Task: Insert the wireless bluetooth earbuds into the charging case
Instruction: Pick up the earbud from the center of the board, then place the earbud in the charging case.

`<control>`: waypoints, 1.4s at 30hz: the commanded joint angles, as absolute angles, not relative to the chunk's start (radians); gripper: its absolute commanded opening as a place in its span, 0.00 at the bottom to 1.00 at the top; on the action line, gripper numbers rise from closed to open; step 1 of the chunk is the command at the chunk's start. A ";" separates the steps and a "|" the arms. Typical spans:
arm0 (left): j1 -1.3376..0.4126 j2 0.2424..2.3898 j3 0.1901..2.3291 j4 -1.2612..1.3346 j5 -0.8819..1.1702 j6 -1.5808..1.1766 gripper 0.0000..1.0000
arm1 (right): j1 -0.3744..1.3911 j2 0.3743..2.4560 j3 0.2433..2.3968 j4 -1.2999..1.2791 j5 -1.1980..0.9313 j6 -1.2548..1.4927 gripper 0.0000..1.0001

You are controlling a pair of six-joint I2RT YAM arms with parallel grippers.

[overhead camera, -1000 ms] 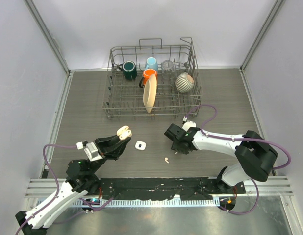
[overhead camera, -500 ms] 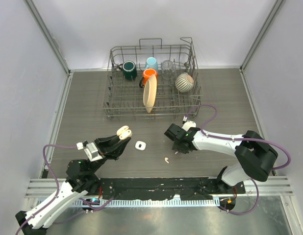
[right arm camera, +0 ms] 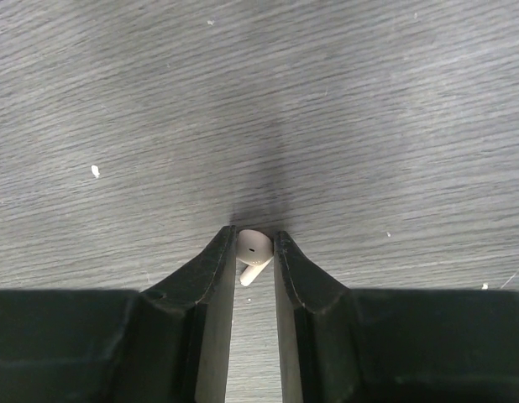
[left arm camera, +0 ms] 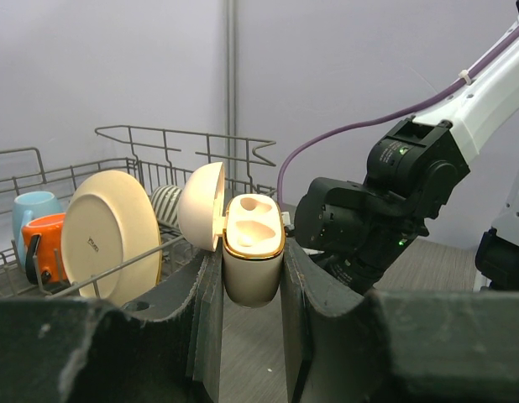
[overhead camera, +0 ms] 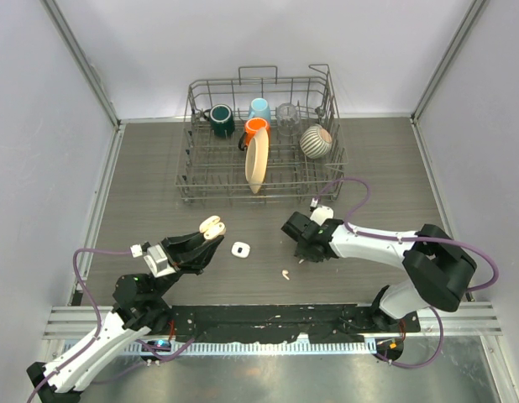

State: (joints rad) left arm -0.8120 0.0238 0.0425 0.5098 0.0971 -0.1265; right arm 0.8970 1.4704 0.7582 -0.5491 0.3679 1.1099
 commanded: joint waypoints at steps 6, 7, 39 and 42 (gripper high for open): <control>-0.816 0.020 -0.052 0.540 0.084 -0.123 0.00 | 0.910 1.255 0.752 -0.447 0.478 0.959 0.01; -0.816 0.021 -0.051 0.541 0.083 -0.124 0.00 | 0.917 1.234 0.755 -0.442 0.497 0.954 0.01; -0.816 0.118 -0.051 0.627 0.058 -0.153 0.00 | 1.474 1.133 0.965 0.291 1.000 0.072 0.01; -0.816 0.126 -0.051 0.627 0.061 -0.152 0.00 | 1.477 1.153 0.988 0.301 0.947 0.038 0.01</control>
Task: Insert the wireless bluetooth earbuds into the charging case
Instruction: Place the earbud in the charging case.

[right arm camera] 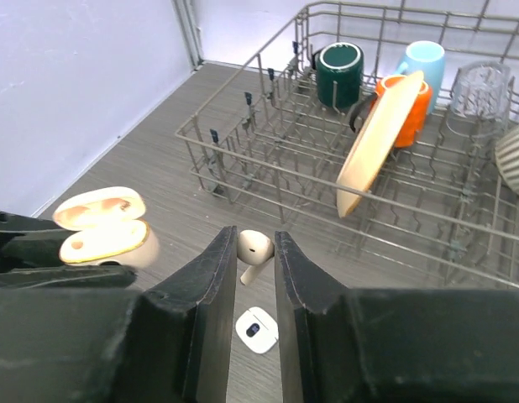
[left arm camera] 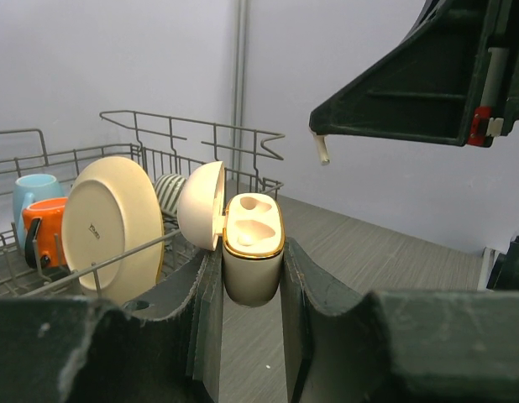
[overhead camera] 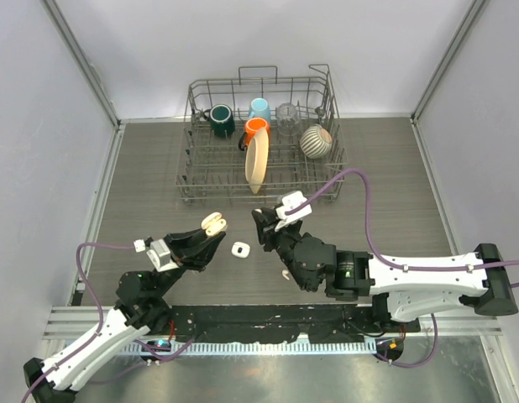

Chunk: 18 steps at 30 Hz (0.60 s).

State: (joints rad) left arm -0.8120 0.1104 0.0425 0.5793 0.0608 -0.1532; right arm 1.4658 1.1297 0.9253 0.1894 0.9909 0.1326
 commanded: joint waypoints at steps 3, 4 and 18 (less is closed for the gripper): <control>-0.816 0.130 -0.049 0.627 0.061 -0.152 0.00 | 1.482 1.167 1.008 0.310 0.905 0.015 0.01; -0.816 0.130 -0.048 0.627 0.063 -0.152 0.00 | 1.483 1.175 1.011 0.324 0.891 0.009 0.01; -0.815 0.129 -0.048 0.626 0.075 -0.150 0.00 | 1.493 1.249 1.063 0.356 0.706 -0.044 0.01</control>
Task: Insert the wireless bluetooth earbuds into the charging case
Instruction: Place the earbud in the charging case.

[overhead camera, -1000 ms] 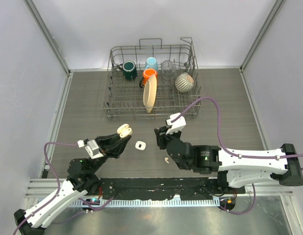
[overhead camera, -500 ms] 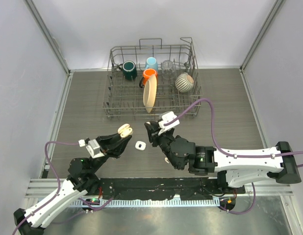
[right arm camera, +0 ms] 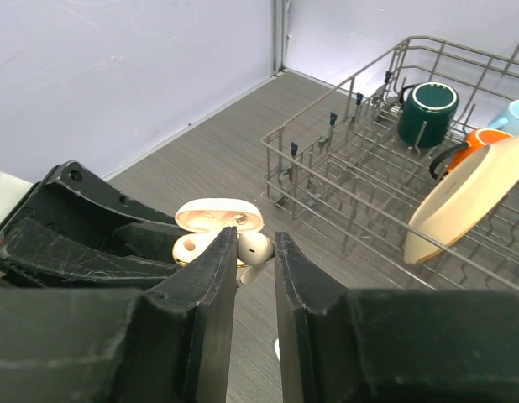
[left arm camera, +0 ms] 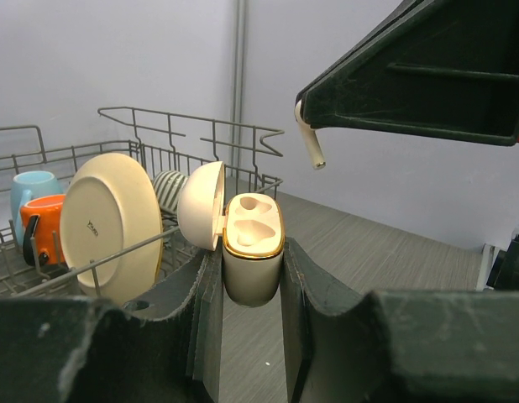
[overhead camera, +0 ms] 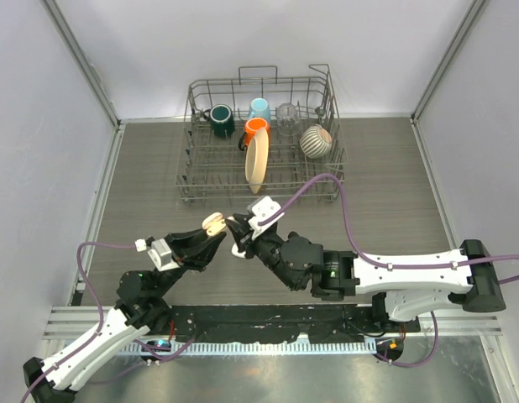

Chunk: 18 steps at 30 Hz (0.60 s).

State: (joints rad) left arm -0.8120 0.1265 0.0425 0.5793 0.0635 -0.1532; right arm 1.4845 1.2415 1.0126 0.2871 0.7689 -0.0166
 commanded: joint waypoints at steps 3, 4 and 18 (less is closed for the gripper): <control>-0.816 0.127 -0.049 0.626 0.077 -0.150 0.00 | 1.494 1.262 1.066 0.370 0.687 -0.061 0.01; -0.815 0.129 -0.049 0.626 0.080 -0.150 0.00 | 1.494 1.266 1.063 0.382 0.677 -0.066 0.01; -0.816 0.112 -0.049 0.618 0.107 -0.149 0.00 | 1.494 1.330 1.071 0.419 0.684 -0.152 0.01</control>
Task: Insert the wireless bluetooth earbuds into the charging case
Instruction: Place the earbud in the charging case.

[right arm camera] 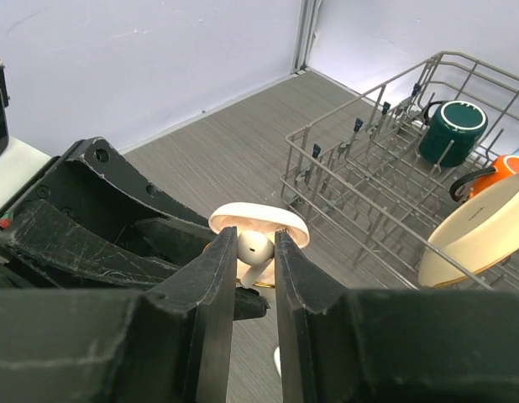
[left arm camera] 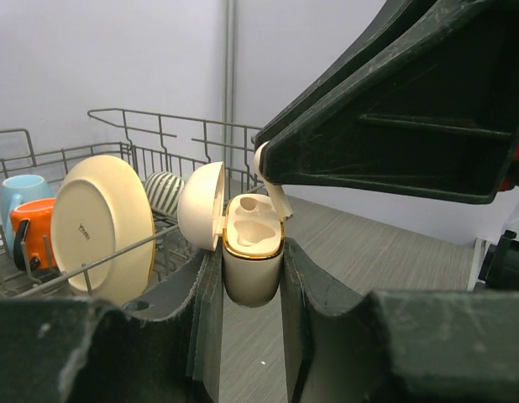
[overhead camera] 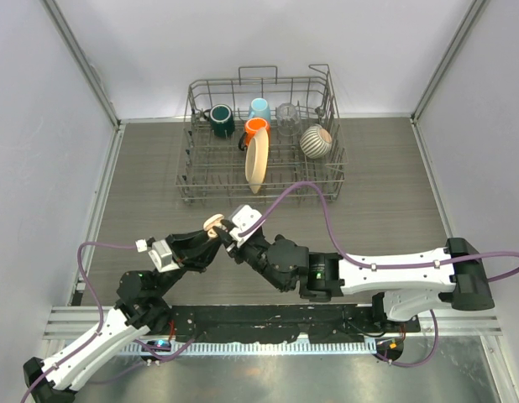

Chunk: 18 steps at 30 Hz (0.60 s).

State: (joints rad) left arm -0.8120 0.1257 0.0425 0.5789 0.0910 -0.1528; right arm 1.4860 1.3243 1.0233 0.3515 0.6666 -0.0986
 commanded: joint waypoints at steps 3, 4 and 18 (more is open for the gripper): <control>-0.816 0.109 -0.049 0.615 0.115 -0.147 0.00 | 1.494 1.338 1.068 0.430 0.701 -0.176 0.01; -0.815 0.107 -0.049 0.615 0.117 -0.147 0.00 | 1.494 1.339 1.065 0.434 0.704 -0.184 0.01; -0.815 0.104 -0.051 0.626 0.129 -0.149 0.00 | 1.496 1.338 1.042 0.472 0.747 -0.233 0.01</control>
State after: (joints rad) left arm -0.8120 0.1192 0.0425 0.5751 0.1165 -0.1528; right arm 1.4902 1.3418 1.0233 0.4156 0.7235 -0.2050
